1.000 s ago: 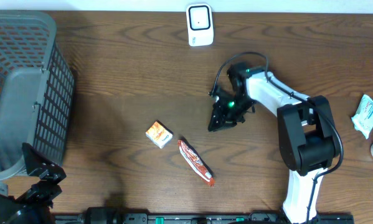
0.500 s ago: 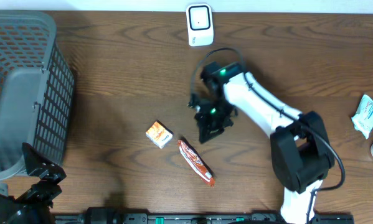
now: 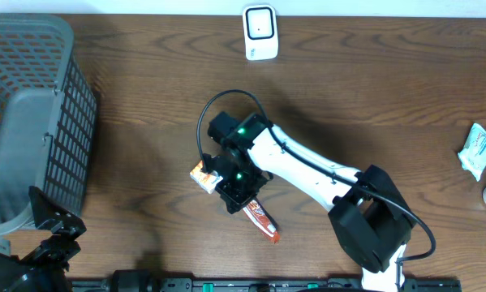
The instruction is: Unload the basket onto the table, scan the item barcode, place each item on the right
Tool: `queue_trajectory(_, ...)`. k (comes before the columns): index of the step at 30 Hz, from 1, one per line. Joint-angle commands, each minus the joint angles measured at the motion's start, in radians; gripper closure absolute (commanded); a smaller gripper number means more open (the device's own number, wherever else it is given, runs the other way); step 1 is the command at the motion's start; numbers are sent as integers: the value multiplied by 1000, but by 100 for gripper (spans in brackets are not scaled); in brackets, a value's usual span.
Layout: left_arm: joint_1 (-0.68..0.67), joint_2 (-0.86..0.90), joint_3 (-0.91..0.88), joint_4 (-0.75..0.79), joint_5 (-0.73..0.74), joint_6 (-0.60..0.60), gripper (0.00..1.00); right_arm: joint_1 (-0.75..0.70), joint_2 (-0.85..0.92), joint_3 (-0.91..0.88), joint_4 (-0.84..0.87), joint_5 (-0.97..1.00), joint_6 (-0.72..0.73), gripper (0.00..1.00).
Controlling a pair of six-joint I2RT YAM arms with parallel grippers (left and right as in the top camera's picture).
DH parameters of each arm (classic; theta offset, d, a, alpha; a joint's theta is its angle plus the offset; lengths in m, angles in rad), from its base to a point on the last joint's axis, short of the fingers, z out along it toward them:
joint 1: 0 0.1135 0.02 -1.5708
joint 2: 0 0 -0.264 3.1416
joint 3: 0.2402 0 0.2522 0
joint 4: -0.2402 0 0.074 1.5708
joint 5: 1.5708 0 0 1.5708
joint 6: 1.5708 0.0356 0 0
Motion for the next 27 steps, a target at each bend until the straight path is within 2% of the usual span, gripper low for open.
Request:
queue_trajectory(1, 2, -7, -5, 0, -9, 1, 2, 18, -16, -1, 20, 19, 25, 99)
queue_trajectory(12, 2, -7, -5, 0, -9, 1, 2, 23, -14, -163, 153, 29, 59, 99)
queue_trajectory(20, 2, -7, -5, 0, -9, 1, 2, -13, -14, -195, 190, 253, 93, 99)
queue_trajectory(27, 2, -7, -5, 0, -9, 1, 2, -89, -14, -195, 225, 323, 124, 99)
